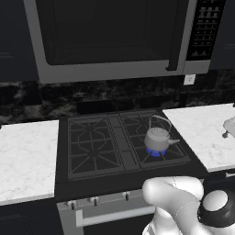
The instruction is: Turn off the front right burner of the stove.
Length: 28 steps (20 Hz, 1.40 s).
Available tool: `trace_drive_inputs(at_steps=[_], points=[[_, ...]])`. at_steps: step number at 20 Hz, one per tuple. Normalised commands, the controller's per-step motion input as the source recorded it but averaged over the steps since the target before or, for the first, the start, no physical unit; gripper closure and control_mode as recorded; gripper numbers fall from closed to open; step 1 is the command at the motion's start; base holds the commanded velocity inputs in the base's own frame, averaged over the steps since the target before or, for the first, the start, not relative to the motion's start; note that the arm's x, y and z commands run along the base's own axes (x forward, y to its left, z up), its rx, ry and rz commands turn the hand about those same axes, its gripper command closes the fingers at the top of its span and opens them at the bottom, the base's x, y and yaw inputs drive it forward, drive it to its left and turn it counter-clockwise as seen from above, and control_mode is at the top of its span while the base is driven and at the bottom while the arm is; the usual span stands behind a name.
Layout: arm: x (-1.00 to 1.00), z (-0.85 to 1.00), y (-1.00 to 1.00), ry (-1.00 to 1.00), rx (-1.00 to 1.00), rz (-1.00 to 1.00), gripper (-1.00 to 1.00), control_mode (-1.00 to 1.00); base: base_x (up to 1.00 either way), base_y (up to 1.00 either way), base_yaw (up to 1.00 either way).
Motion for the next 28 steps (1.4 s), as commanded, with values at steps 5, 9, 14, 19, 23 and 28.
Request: trace_drive_inputs(at_steps=[5,9,14,19,23,28], points=[[-0.99,-0.94,-0.48,-0.12,0.14,-0.22,-1.00,-1.00,0.00,0.00,0.00],[-0.87,-0.98,-0.07,-0.25,0.08,-0.18,-1.00,-1.00,0.00,0.00,0.00],[-0.32,-0.96,0.40,-0.31,0.21,-0.22,-1.00,-1.00,0.00,0.00,0.00],[-0.08,-0.77,0.39,-0.25,0.37,-0.21,-1.00,-1.00,0.00,0.00,0.00],[0.00,-0.40,0.49,-0.09,0.29,-0.08,-1.00,-1.00,0.00,0.00,0.00],[0.32,-0.13,0.54,-0.08,0.11,-0.03,-1.00,-1.00,0.00,0.00,0.00]])
